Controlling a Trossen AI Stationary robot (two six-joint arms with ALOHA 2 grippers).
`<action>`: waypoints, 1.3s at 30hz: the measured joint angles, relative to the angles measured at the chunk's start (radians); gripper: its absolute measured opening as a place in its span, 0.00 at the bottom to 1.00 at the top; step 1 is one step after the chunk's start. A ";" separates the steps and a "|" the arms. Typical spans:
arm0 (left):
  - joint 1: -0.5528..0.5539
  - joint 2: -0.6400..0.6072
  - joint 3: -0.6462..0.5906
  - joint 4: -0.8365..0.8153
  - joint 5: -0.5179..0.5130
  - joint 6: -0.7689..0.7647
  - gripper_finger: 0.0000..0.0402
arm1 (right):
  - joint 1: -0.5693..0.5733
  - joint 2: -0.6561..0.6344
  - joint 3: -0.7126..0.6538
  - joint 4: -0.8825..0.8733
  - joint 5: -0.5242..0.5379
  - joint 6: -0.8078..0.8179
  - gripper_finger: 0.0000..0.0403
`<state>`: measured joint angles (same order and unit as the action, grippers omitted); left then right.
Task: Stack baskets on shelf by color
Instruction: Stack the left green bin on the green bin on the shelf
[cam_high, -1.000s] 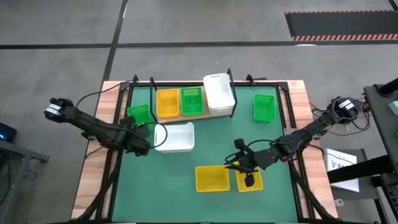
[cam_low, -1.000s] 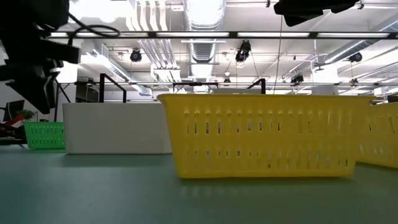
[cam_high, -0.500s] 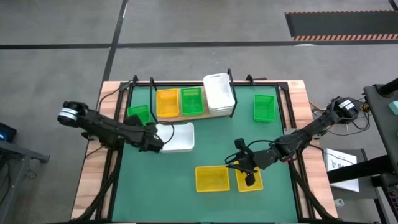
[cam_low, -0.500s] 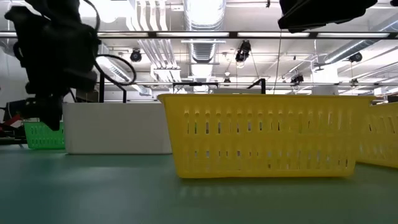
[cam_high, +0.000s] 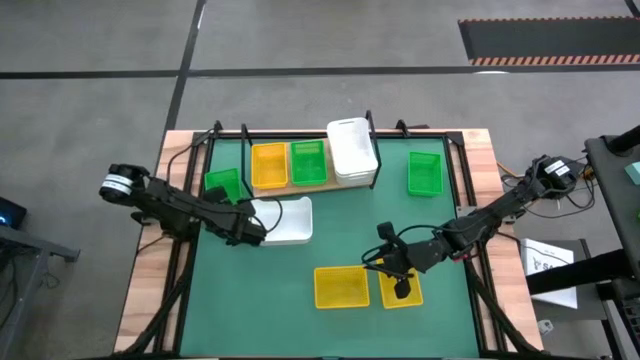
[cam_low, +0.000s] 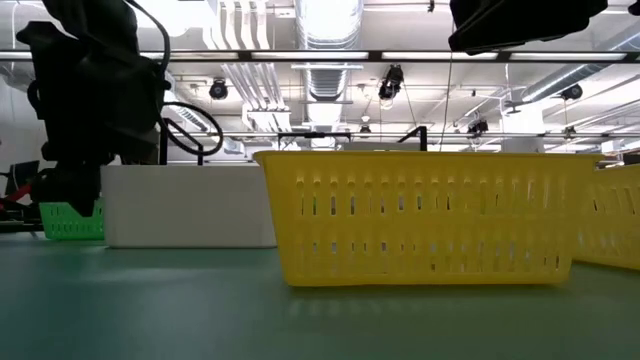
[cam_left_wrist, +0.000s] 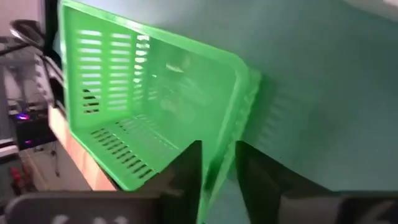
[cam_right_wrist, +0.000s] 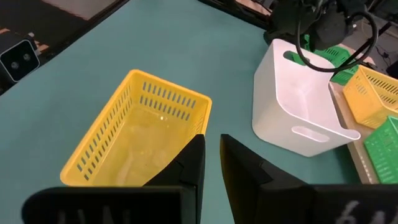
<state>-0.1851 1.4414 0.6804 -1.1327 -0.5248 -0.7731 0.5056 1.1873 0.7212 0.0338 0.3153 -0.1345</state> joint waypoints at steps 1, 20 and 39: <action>0.000 -0.006 0.000 0.000 0.017 0.000 0.16 | 0.000 0.000 0.000 0.000 0.000 0.003 0.11; -0.113 -0.064 0.327 -0.217 0.485 -0.011 0.00 | 0.000 0.000 -0.001 -0.003 -0.001 0.039 0.11; -0.321 0.016 0.934 0.113 0.280 0.329 0.00 | -0.015 -0.082 -0.072 0.054 -0.114 -0.120 0.11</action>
<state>-0.5061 1.4574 1.6145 -1.0202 -0.2450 -0.4444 0.4904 1.1049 0.6492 0.0874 0.2010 -0.2546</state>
